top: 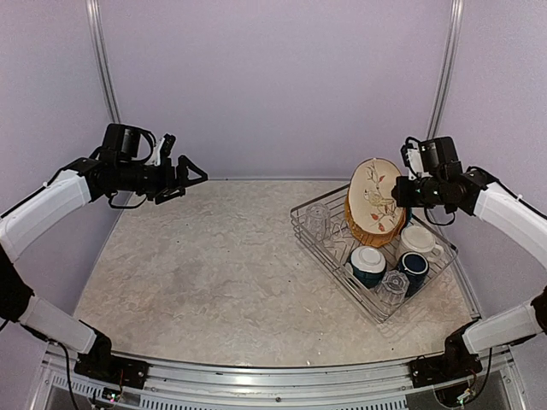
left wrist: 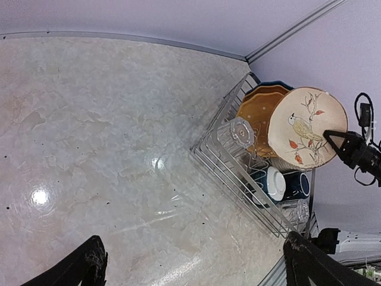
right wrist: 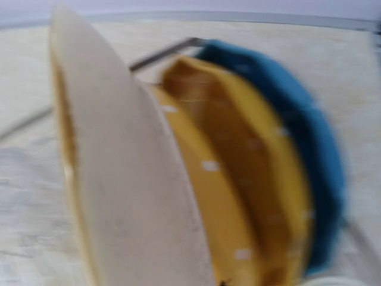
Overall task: Unload the mixed dishes from the dish rack
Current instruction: Grab the plate from the dish rack, then pass from the right arm to the left
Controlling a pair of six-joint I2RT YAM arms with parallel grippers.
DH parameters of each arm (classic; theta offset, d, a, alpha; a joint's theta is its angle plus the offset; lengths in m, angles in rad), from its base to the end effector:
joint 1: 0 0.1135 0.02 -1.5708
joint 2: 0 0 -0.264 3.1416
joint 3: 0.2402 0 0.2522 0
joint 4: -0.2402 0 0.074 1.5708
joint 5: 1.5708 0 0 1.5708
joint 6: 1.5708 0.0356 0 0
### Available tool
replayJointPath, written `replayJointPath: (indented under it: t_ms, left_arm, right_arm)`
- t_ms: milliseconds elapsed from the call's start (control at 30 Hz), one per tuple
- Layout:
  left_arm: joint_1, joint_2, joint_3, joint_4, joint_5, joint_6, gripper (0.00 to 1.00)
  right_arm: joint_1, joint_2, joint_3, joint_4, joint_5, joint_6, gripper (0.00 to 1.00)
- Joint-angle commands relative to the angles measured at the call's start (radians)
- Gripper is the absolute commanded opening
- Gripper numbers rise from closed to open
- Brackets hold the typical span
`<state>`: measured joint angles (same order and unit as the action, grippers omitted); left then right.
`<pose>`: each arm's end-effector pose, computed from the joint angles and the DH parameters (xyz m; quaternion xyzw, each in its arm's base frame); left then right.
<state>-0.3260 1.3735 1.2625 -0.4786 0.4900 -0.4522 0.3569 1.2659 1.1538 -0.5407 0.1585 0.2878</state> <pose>0.2845 -0.1139 0.3463 0.0601 0.8612 -0.3714 0.3418 0.2621 0.0917 0.3312 0.0042 0.8944 0.0726 0.4414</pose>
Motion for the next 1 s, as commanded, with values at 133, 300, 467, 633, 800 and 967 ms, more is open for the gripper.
replayJointPath:
  t_ms: [133,300,467,633,800,967]
  left_arm:
    - [0.001,-0.029,-0.019,0.048,0.044,-0.023,0.99]
    - [-0.035,-0.019,-0.01,0.084,0.065,-0.087,0.99]
    - [-0.111,0.021,-0.009,0.246,0.152,-0.276,0.99]
    - [-0.2,0.133,0.041,0.457,0.23,-0.408,0.99]
    - [-0.276,0.294,0.148,0.559,0.288,-0.501,0.97]
    - [-0.322,0.401,0.209,0.562,0.295,-0.525,0.94]
  right_arm:
    - [0.019,-0.081,-0.022,0.228,-0.156,0.237,0.0]
    - [0.017,-0.117,-0.037,0.268,-0.189,0.278,0.0]
    - [0.016,-0.157,-0.082,0.366,-0.338,0.343,0.0]
    - [0.017,-0.167,-0.167,0.536,-0.548,0.441,0.0]
    - [0.019,-0.157,-0.233,0.689,-0.659,0.546,0.0]
    - [0.02,-0.147,-0.274,0.761,-0.698,0.592,0.0]
